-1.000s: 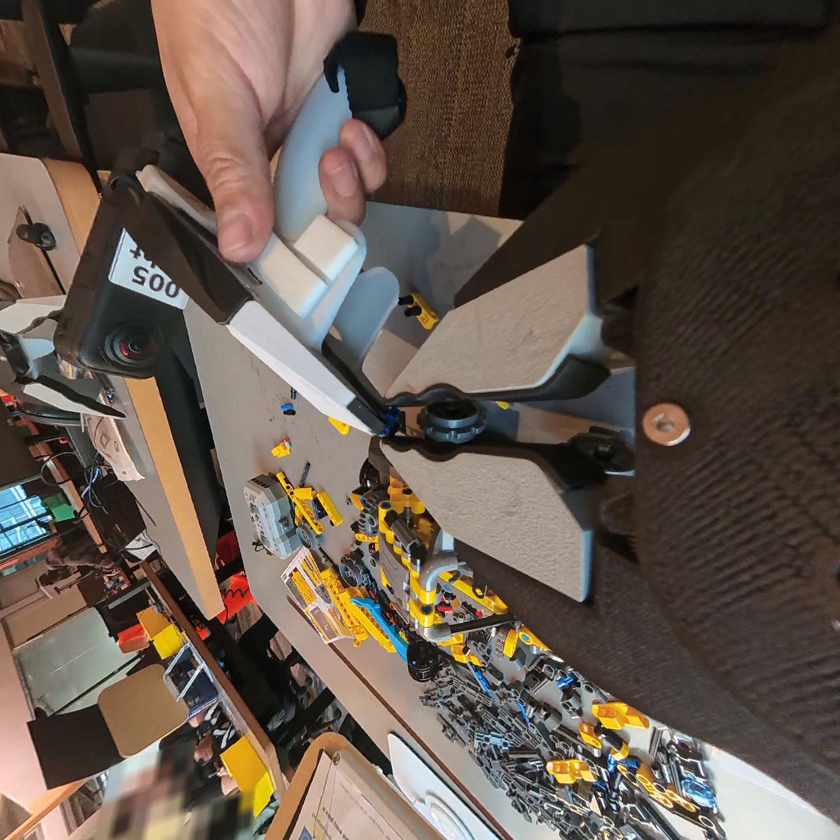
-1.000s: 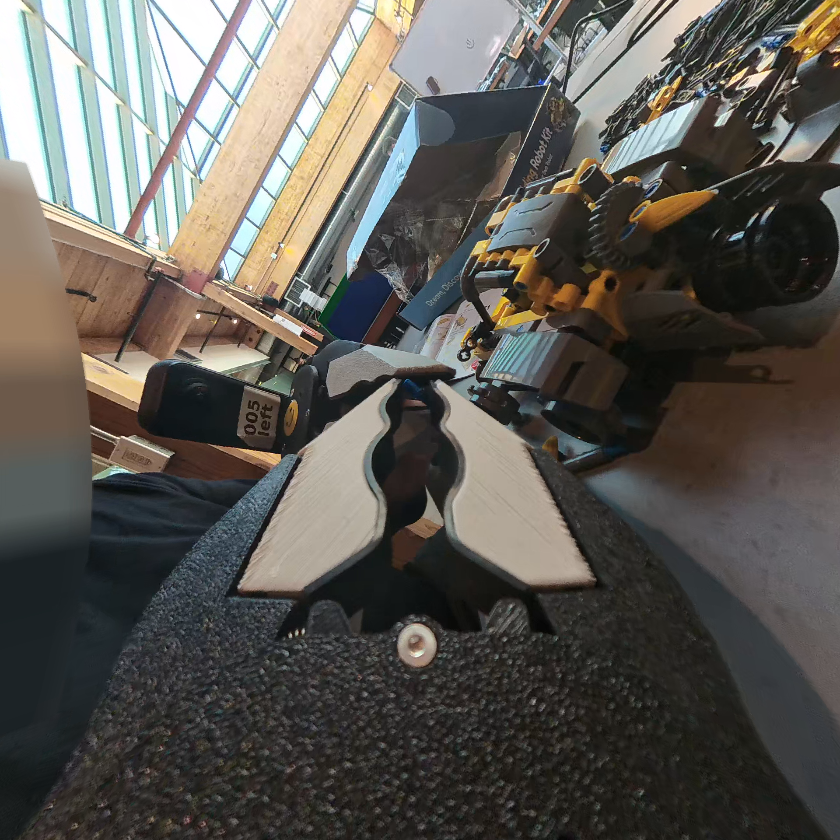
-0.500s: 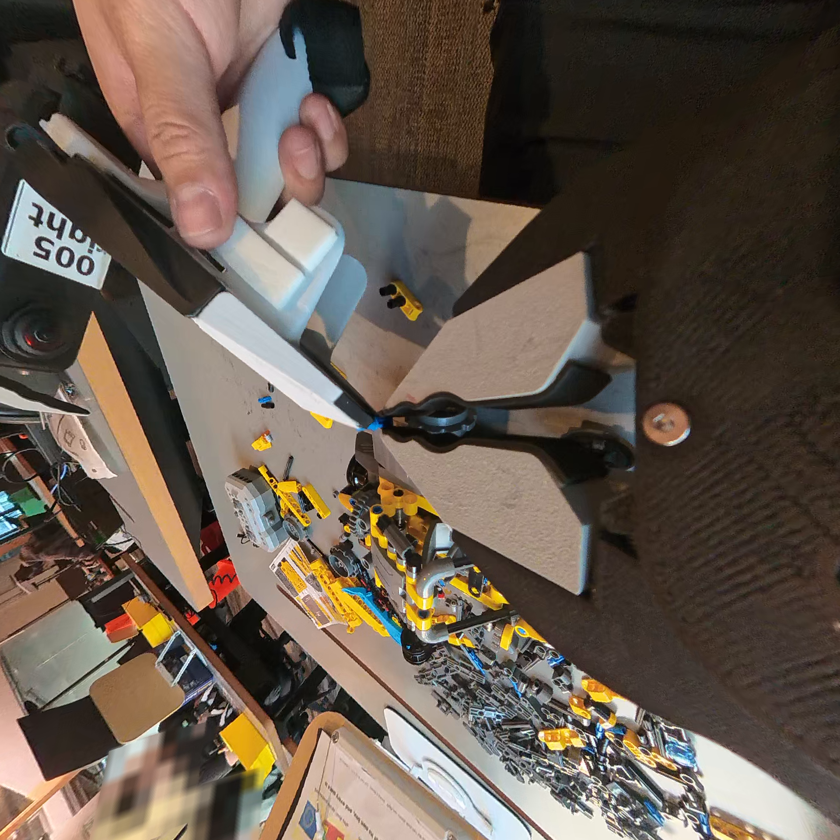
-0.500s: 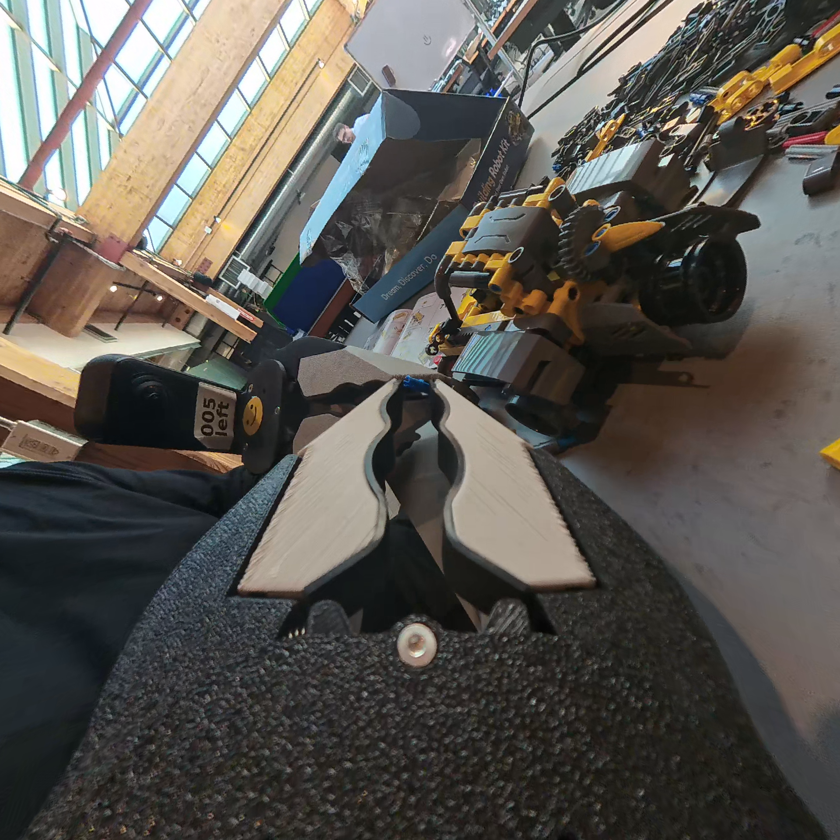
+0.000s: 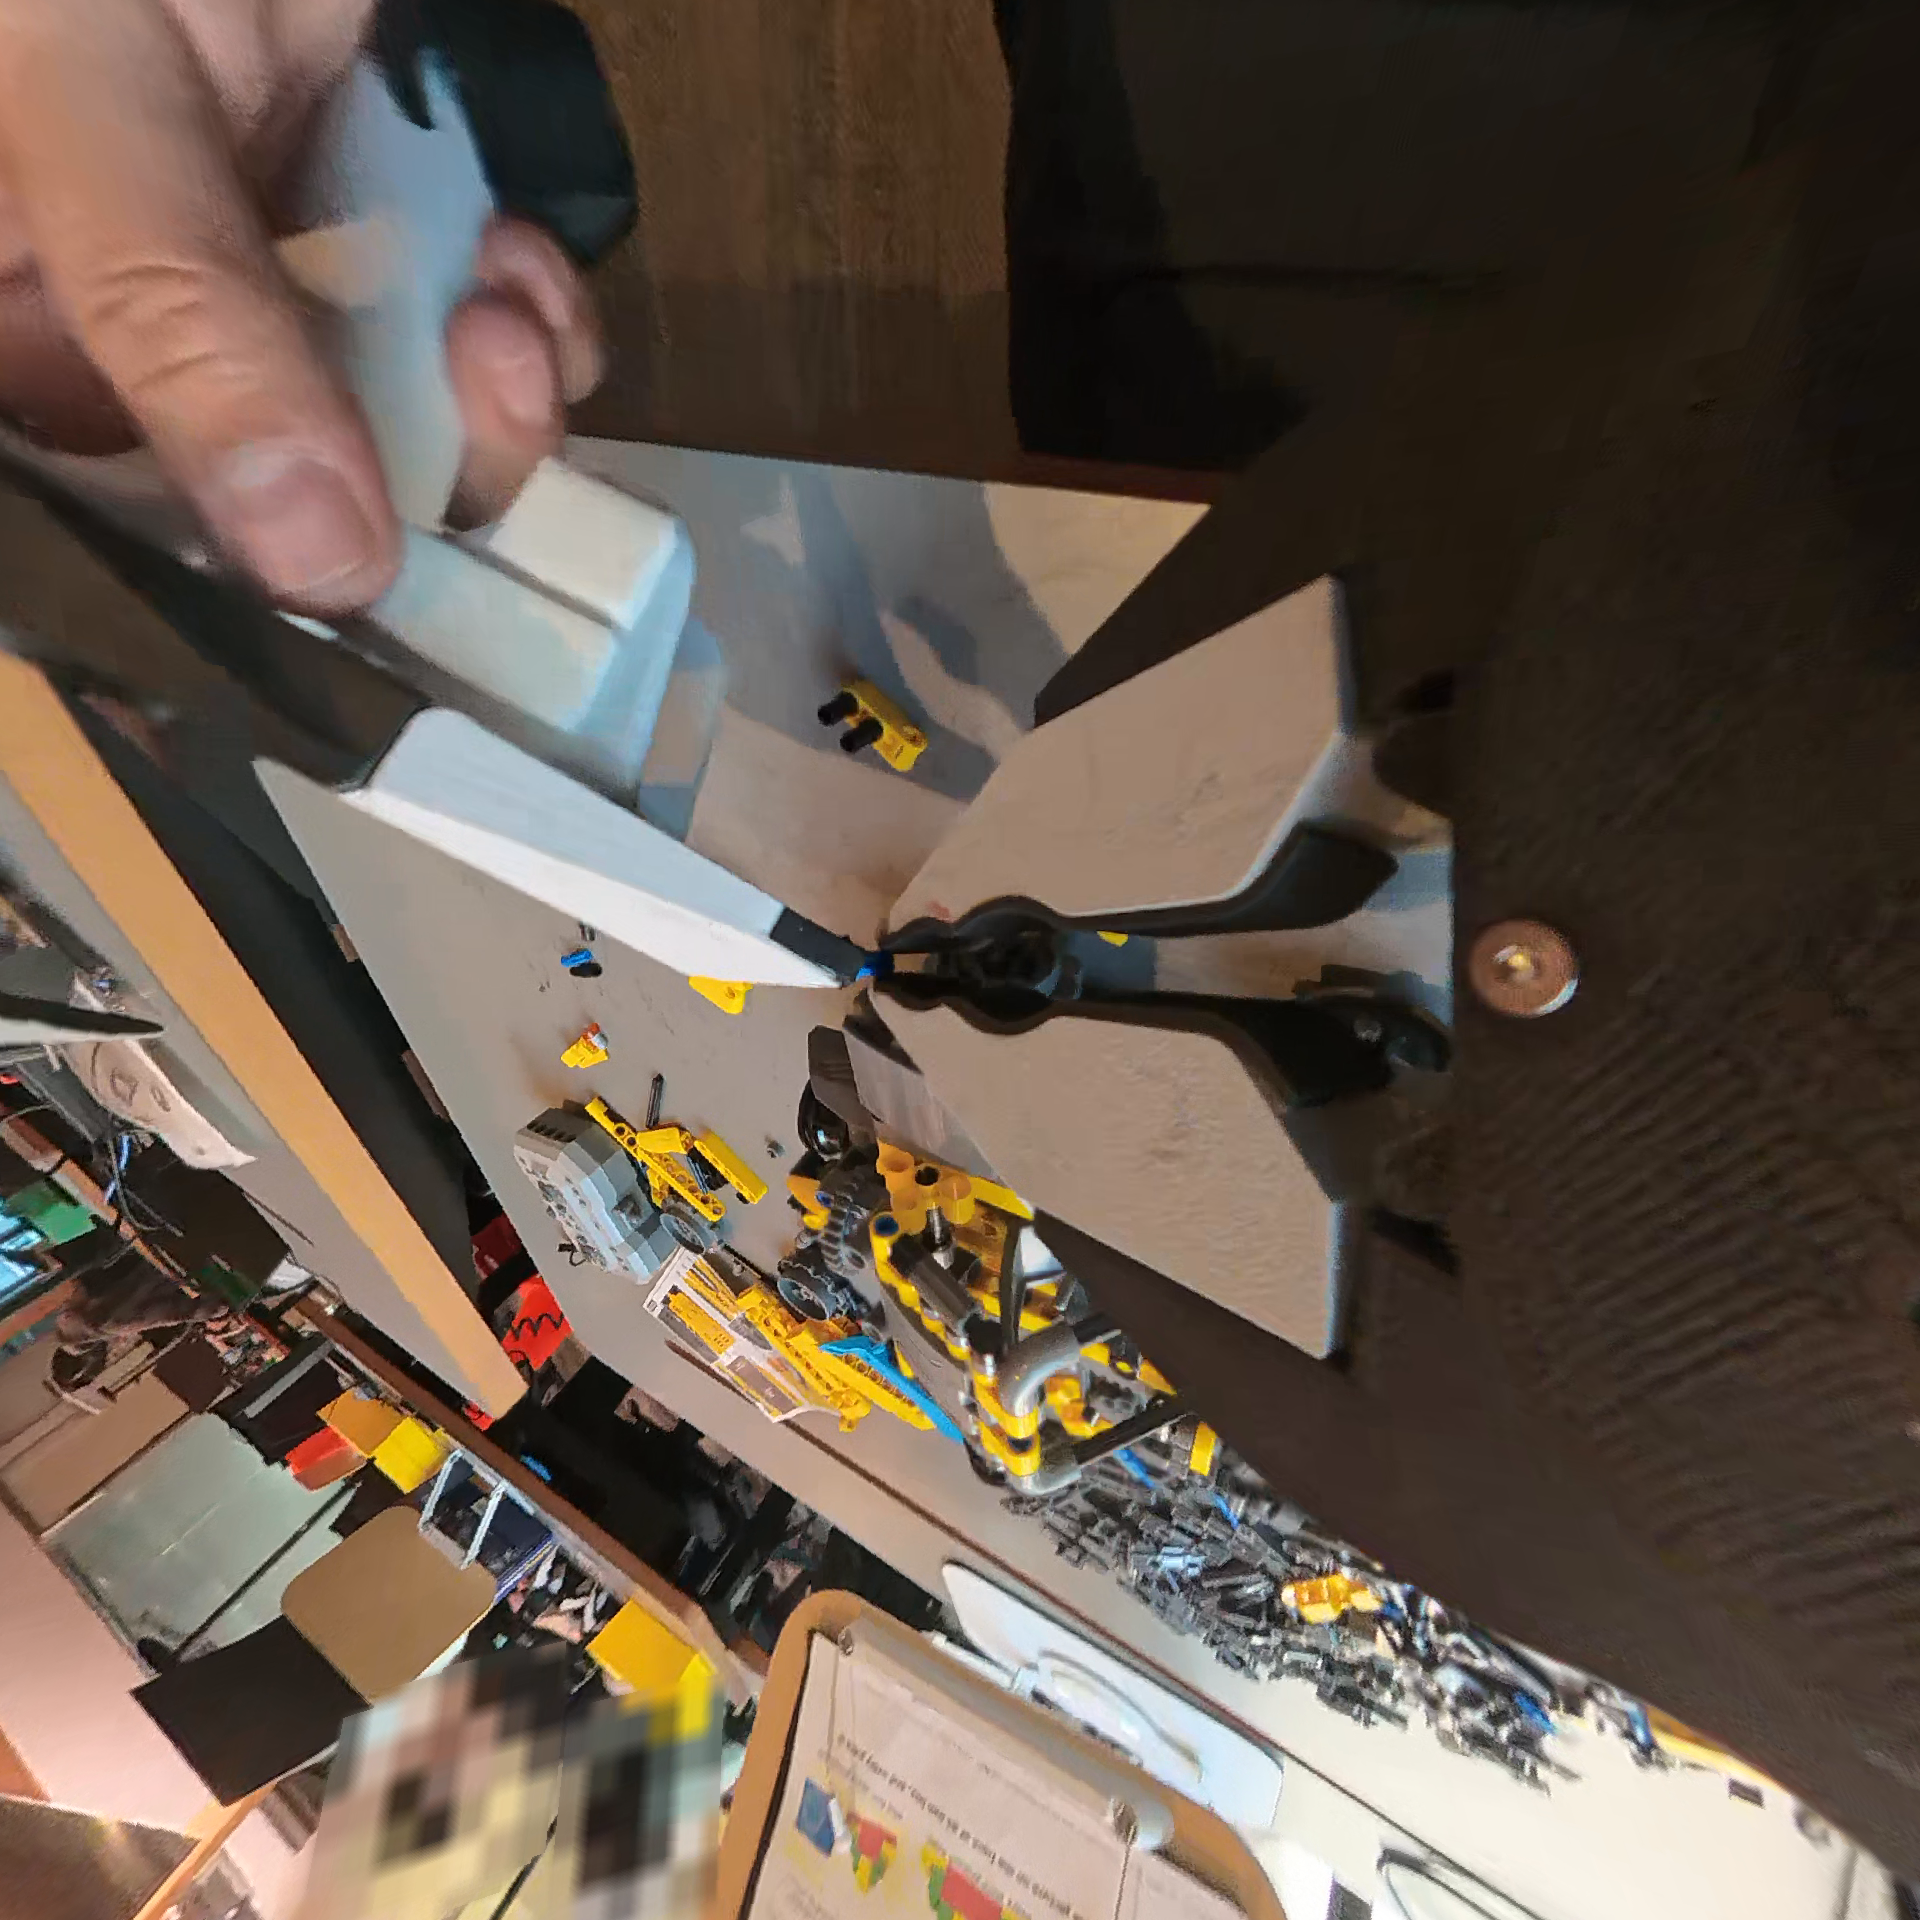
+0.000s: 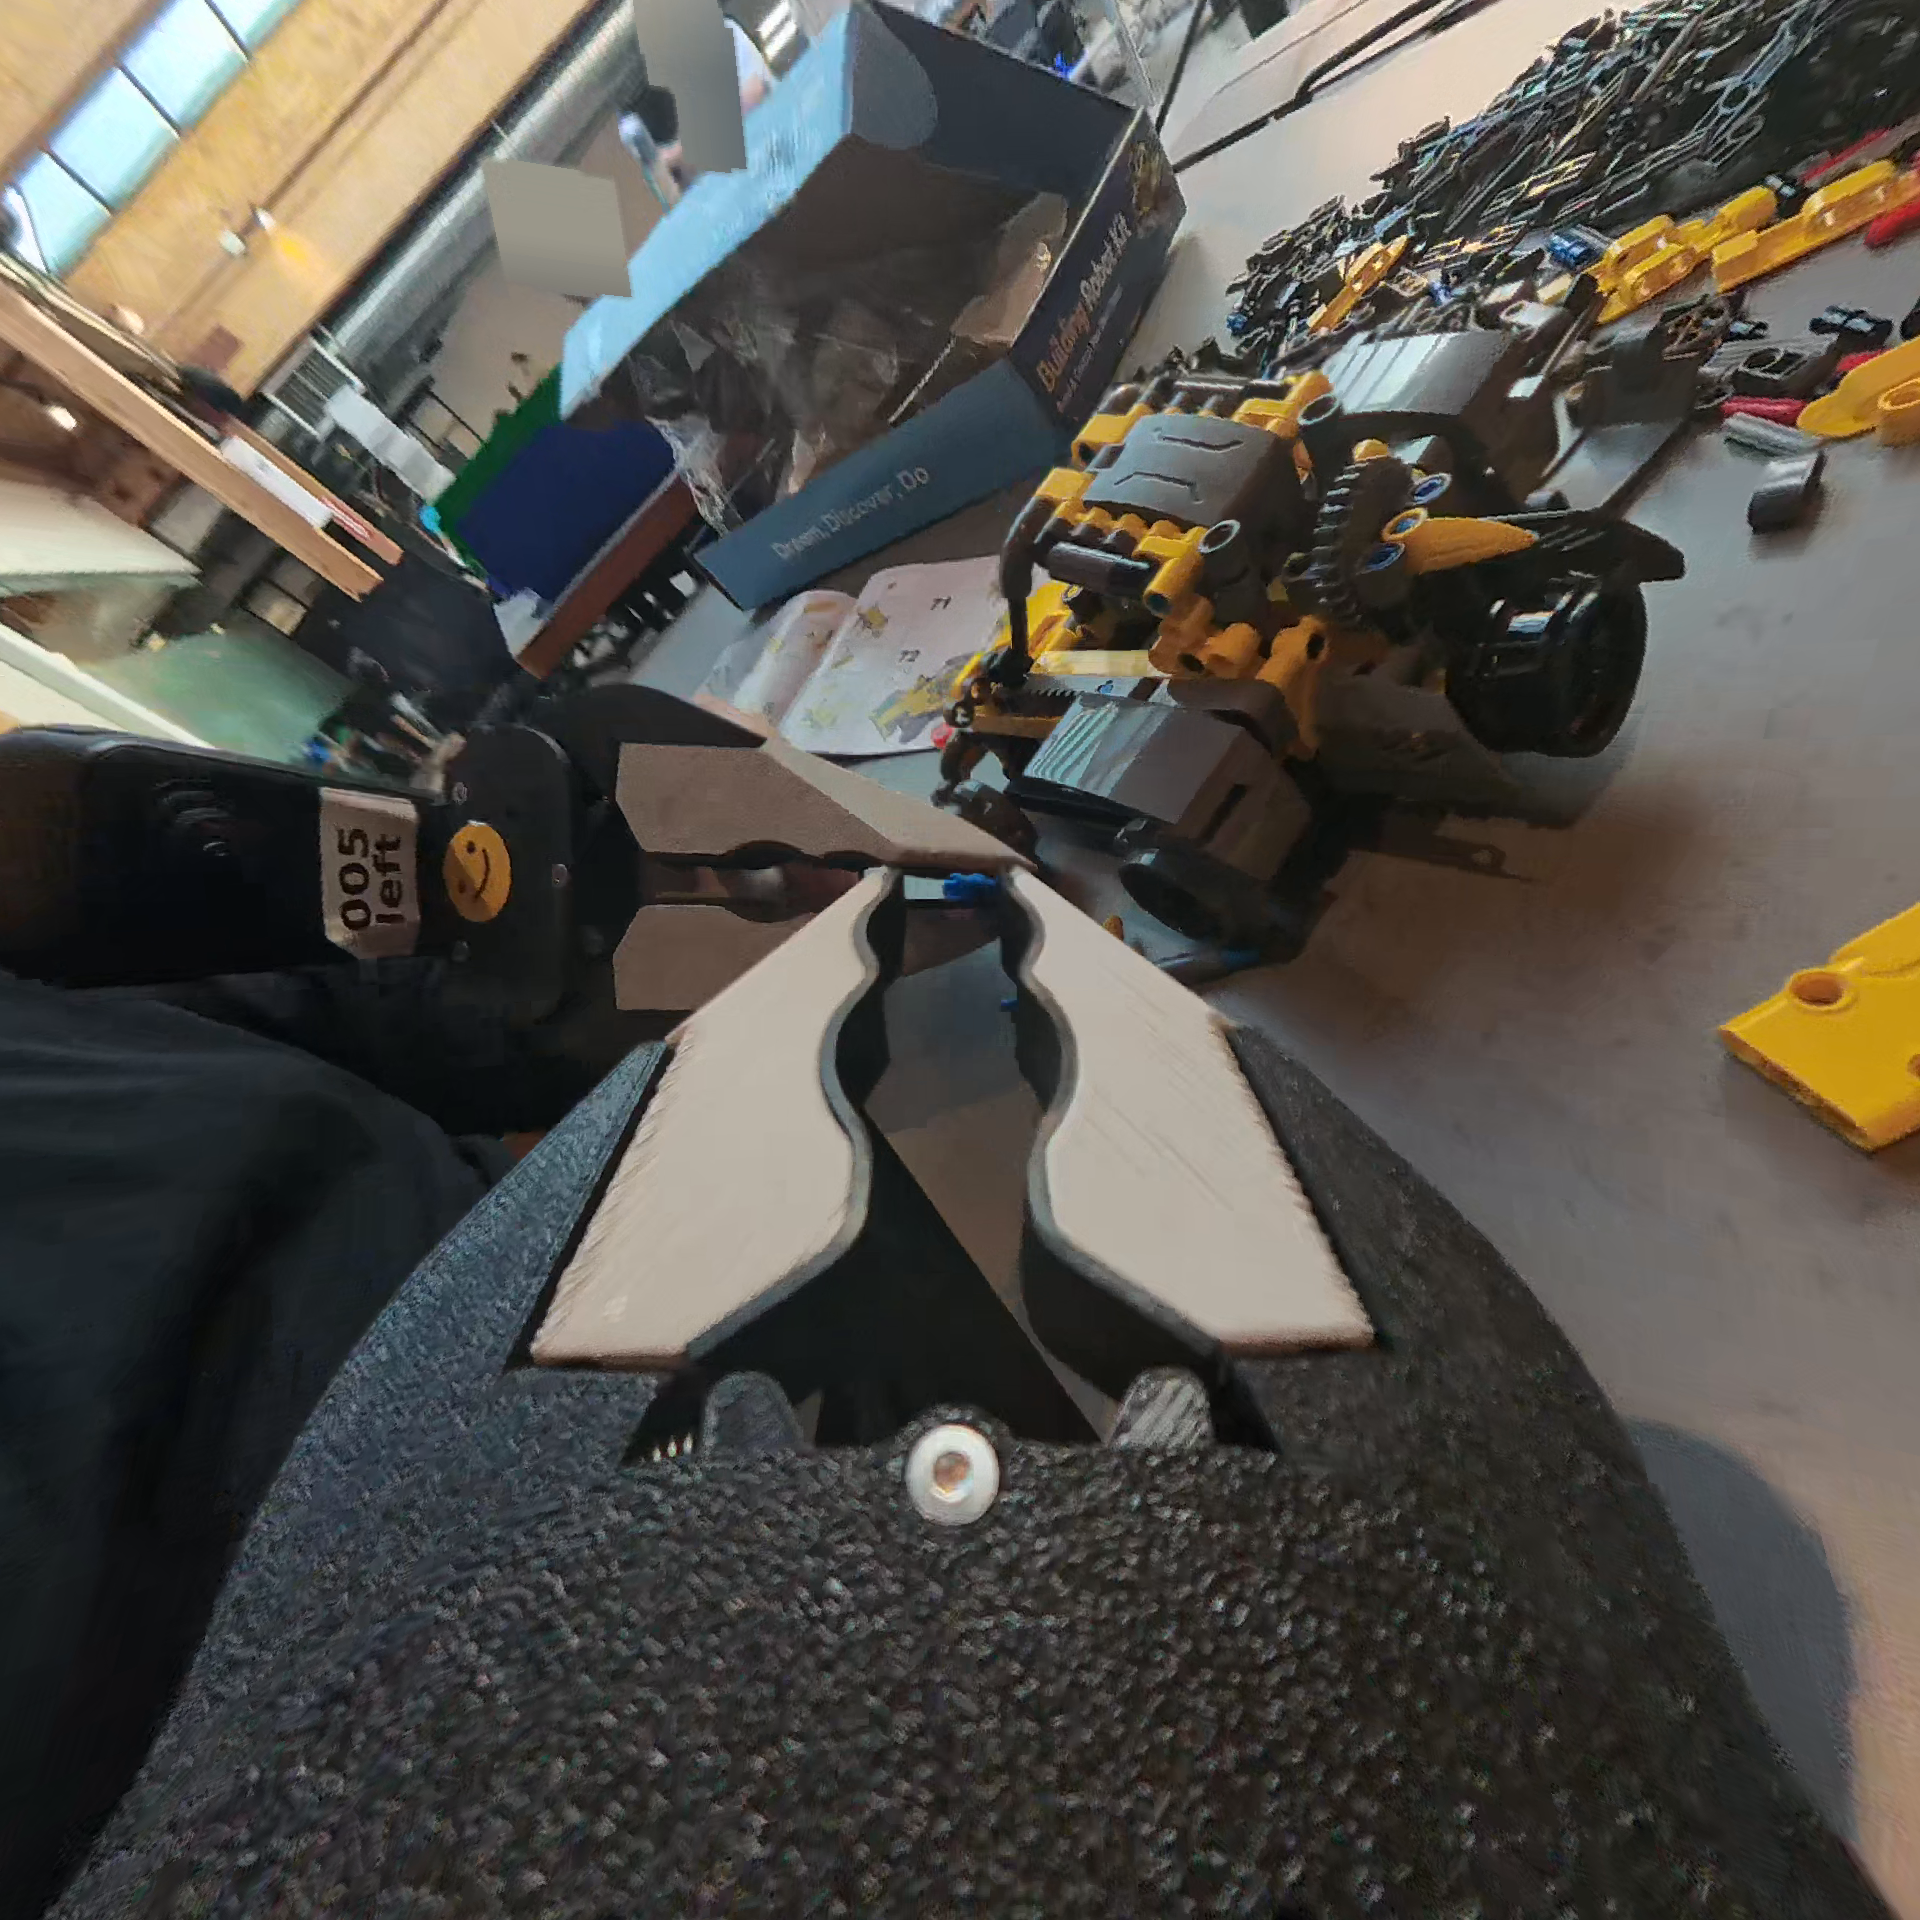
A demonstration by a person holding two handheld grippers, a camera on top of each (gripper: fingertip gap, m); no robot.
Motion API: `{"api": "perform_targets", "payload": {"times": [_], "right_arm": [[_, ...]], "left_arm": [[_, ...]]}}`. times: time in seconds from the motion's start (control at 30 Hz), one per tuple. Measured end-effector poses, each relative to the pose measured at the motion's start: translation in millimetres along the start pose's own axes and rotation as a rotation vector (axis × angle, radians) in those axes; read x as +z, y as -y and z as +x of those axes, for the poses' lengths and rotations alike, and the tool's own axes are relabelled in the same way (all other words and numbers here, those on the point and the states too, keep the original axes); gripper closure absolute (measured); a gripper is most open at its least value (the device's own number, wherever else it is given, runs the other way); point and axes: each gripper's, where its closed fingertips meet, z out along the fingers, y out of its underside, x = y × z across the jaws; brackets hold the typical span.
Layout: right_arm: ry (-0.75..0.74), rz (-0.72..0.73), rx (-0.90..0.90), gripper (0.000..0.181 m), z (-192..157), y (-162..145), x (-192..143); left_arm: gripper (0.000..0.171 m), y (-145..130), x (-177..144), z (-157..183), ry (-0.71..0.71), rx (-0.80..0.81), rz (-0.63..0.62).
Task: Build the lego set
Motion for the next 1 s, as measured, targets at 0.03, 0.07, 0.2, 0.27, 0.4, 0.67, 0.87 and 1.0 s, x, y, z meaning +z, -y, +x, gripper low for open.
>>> {"api": "perform_targets", "payload": {"times": [0.03,0.07,0.2,0.27,0.4,0.67,0.87,1.0], "right_arm": [[-0.03,-0.031,-0.05,0.162,0.2,-2.3,-2.4],[-0.072,-0.063,-0.111,0.161,1.7,-4.5,-5.4],[-0.181,-0.193,-0.352,0.163,-1.4,-15.5,-15.8],[-0.235,-0.216,-0.423,0.164,-1.3,-16.6,-18.4],[-0.242,-0.228,-0.447,0.164,-5.7,-20.0,-14.7],[-0.283,-0.241,-0.463,0.176,-1.0,-27.4,-11.6],[-0.286,-0.242,-0.448,0.173,0.3,-29.3,-12.3],[-0.295,-0.24,-0.436,0.176,4.1,-30.3,-11.7]], "left_arm": [[0.171,0.0,-0.1,2.2,0.003,0.029,-0.005],[0.171,0.2,-0.5,4.1,0.007,0.059,-0.007],[0.171,-1.2,-2.8,2.7,0.078,0.234,-0.028],[0.171,-1.6,-3.5,3.2,0.114,0.353,-0.027],[0.171,2.2,-5.5,9.4,0.157,0.529,-0.006],[0.171,-1.1,-5.5,15.2,0.173,0.622,-0.007],[0.171,-1.9,-4.2,17.2,0.171,0.636,-0.009],[0.171,-4.3,-3.2,17.7,0.168,0.642,-0.024]]}}
